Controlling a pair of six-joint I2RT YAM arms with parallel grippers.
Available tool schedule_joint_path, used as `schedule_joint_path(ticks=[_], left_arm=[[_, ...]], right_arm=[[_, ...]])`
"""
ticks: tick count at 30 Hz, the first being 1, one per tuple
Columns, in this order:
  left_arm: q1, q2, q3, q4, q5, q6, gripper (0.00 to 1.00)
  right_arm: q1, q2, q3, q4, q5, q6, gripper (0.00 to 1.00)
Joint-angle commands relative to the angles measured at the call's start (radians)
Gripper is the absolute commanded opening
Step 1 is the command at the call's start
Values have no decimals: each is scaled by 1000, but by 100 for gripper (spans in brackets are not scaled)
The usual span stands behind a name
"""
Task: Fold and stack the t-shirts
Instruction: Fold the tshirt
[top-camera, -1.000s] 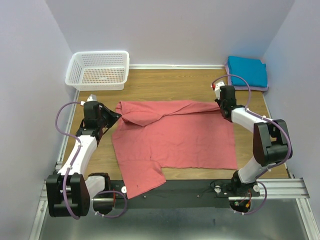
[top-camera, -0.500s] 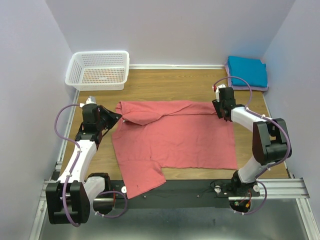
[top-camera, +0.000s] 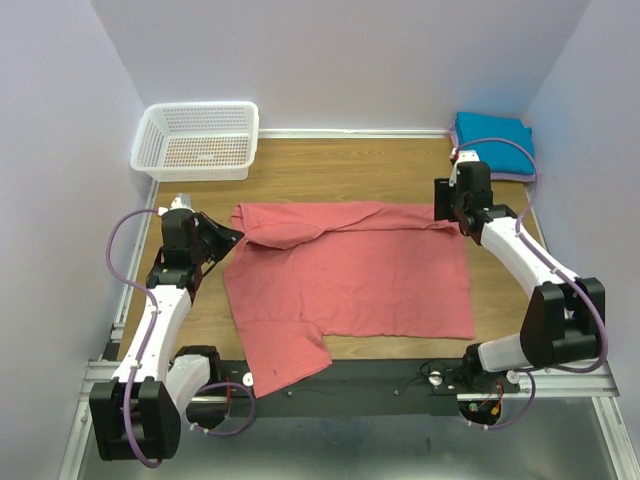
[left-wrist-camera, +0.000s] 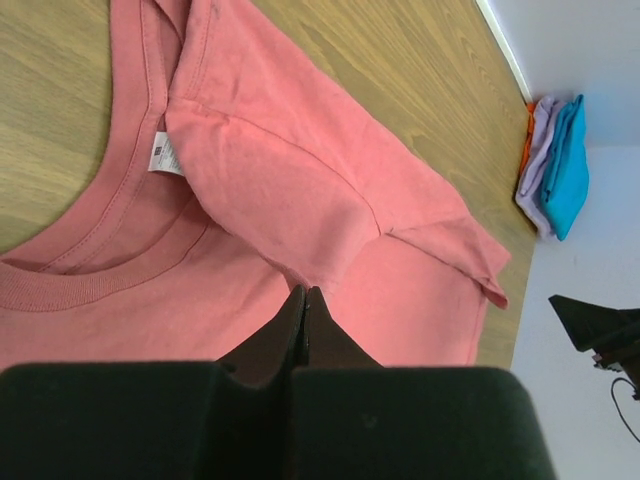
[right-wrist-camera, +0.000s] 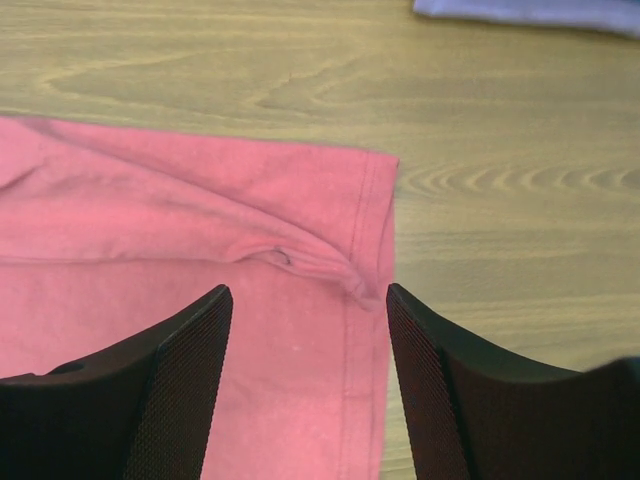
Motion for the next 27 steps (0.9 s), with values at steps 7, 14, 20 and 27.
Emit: schedule_joint_path(ticks=[7,14,20,27], left_arm=[[-5,-8,25,-29,-24,70,0],[-5,6,17,-13,-15,87,0],[-4,12,9,-18,-12,101,0],[-5,21,5,-23,-23,110,0]], right_arm=[[-240,170,71,5,-297,233,64],[-340,332,144,52,-470,247,61],[-361,428,169,86,-539,246,54],[-369,503,199,102,-559,233,50]])
